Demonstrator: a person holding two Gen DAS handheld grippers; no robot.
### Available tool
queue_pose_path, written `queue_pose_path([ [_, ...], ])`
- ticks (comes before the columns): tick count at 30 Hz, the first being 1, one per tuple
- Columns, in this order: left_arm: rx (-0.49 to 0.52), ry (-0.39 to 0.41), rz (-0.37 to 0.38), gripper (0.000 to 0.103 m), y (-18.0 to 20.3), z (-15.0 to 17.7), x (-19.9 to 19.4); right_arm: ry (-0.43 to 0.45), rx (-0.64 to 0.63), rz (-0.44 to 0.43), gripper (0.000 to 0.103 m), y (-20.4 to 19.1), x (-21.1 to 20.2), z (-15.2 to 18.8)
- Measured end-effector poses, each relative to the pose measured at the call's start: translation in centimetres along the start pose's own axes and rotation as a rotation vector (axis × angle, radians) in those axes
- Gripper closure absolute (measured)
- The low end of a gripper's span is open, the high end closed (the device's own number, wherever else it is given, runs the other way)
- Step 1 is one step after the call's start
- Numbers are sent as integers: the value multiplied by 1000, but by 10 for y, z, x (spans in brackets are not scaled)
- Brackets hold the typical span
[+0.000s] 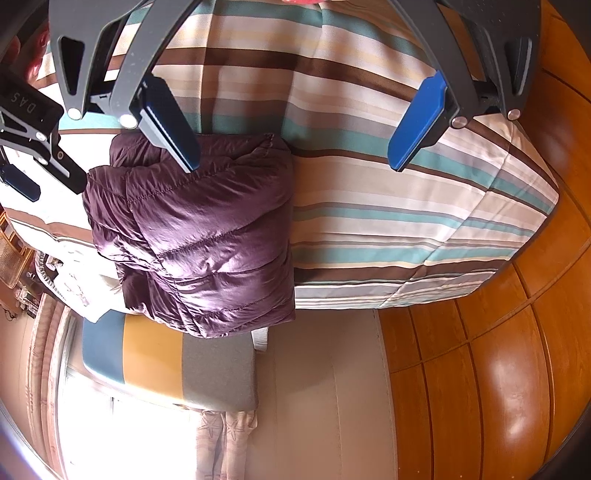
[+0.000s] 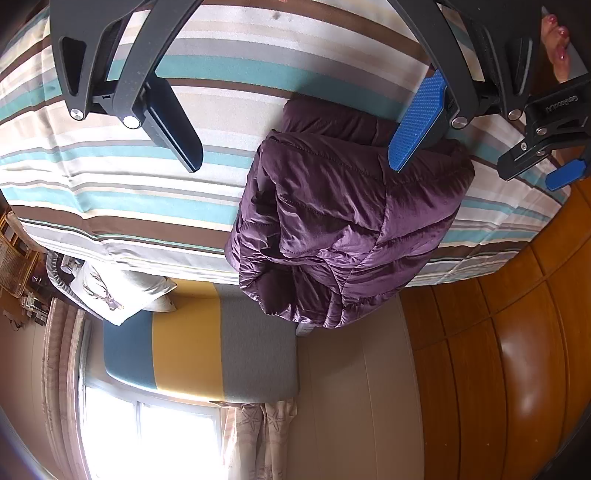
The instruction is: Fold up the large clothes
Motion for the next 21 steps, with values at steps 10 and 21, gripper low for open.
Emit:
queue_pose_path([
  [10, -7, 0, 5, 2, 1, 0, -2, -3, 1, 1, 3, 1, 0, 1],
  [21, 11, 24, -42, 2, 2, 2, -2, -13, 8, -1, 3, 3, 2, 0],
])
Point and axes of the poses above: each gripper's, at about its wrist camera, not at the fingertips, and x roughly the way its jaws point, y to its right, z to its underside, the point moved 3 cm from there along x, roughly the way its jaws point, and after that the axes turned 10 degrees about -z, right-handed, at the moved point
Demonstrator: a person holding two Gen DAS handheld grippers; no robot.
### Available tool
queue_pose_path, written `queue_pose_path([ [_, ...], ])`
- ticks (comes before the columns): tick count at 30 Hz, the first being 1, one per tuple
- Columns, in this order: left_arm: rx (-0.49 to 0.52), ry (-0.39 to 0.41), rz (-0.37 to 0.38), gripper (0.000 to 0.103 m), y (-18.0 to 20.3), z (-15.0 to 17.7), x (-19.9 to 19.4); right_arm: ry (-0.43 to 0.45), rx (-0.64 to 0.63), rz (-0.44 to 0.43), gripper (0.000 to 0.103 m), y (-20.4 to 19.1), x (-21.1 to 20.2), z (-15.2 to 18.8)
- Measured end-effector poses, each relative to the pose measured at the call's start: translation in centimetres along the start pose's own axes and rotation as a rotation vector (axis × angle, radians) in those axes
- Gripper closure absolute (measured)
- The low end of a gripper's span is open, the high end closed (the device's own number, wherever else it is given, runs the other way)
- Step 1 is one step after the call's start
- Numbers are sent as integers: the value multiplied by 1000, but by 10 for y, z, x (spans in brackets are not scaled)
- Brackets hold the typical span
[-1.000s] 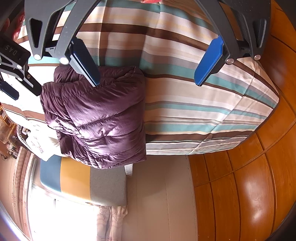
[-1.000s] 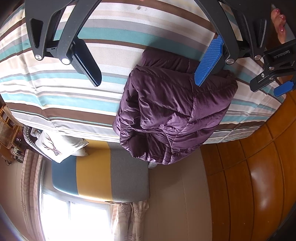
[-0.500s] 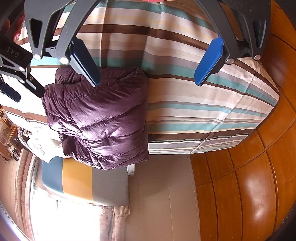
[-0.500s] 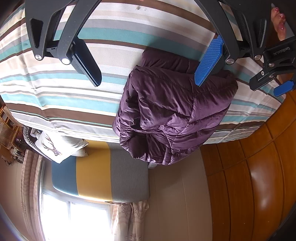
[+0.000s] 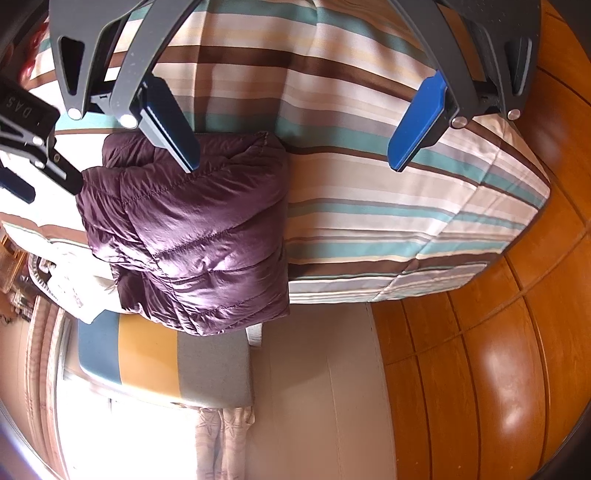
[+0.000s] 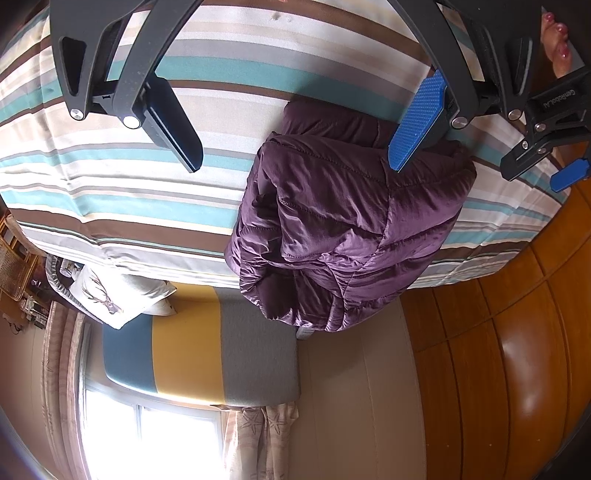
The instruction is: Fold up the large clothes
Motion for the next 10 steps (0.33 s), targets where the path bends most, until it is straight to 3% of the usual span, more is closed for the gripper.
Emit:
queue_pose_path([
  [10, -6, -100, 56, 2, 3, -4, 25, -14, 41, 29, 3, 20, 9, -3],
])
Point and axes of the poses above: each gripper's, at about its wrist camera, not at the fingertips, and x roughly the way its jaws point, y to its right, z to its underside, the point moved 3 cm from there along x, roughly the way its jaws point, and after that the axes turned 10 degrees about -z, right-handed, at the moved point
